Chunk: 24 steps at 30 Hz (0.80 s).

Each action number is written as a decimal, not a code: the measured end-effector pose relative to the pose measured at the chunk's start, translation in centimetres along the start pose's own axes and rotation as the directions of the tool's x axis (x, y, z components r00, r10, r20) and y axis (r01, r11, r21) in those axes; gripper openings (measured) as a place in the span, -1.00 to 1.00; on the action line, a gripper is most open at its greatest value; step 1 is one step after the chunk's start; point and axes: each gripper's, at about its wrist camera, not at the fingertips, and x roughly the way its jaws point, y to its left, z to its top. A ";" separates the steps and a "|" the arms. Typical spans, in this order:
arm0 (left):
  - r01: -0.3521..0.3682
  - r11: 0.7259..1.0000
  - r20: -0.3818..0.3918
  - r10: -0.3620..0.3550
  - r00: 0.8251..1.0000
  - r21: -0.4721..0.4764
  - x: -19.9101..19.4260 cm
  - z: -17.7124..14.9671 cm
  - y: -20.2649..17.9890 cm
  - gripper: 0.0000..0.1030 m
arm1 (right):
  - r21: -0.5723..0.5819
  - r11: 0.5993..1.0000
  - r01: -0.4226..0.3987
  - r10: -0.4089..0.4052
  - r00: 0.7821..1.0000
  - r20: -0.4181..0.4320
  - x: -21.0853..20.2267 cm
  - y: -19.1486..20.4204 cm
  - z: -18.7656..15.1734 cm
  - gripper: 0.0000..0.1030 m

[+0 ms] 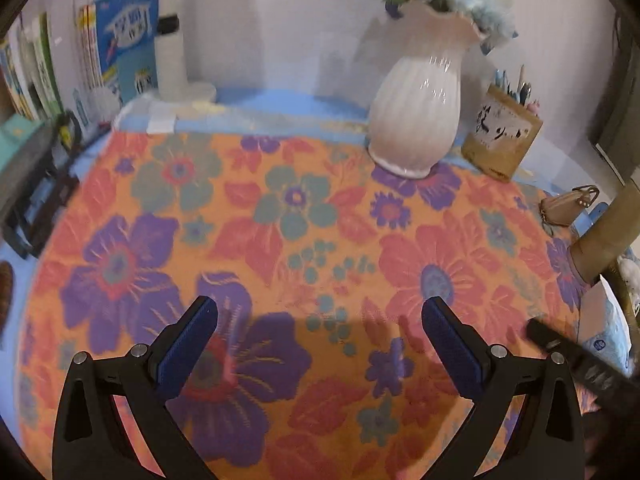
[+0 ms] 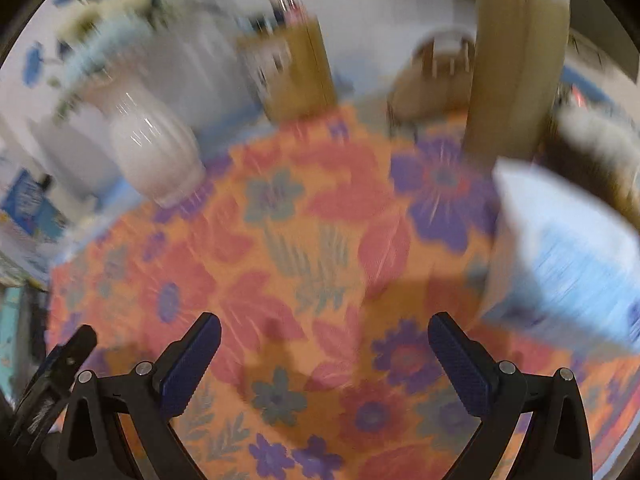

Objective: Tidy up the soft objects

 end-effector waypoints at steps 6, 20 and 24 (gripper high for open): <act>-0.059 0.998 -0.008 0.059 0.998 0.032 1.7 -1.0 -1.5 0.98 | -0.031 0.993 0.113 -0.110 0.990 0.083 1.9 2.1 -1.5 1.00; -0.152 0.988 -0.008 0.151 0.988 -0.008 2.0 -1.3 -2.2 0.99 | -0.011 0.975 0.221 -0.218 0.968 0.123 2.4 3.2 -1.9 1.00; -0.151 0.989 -0.009 0.151 0.989 -0.006 2.1 -1.3 -2.1 0.99 | -0.011 0.975 0.220 -0.217 0.968 0.123 2.3 3.4 -2.1 1.00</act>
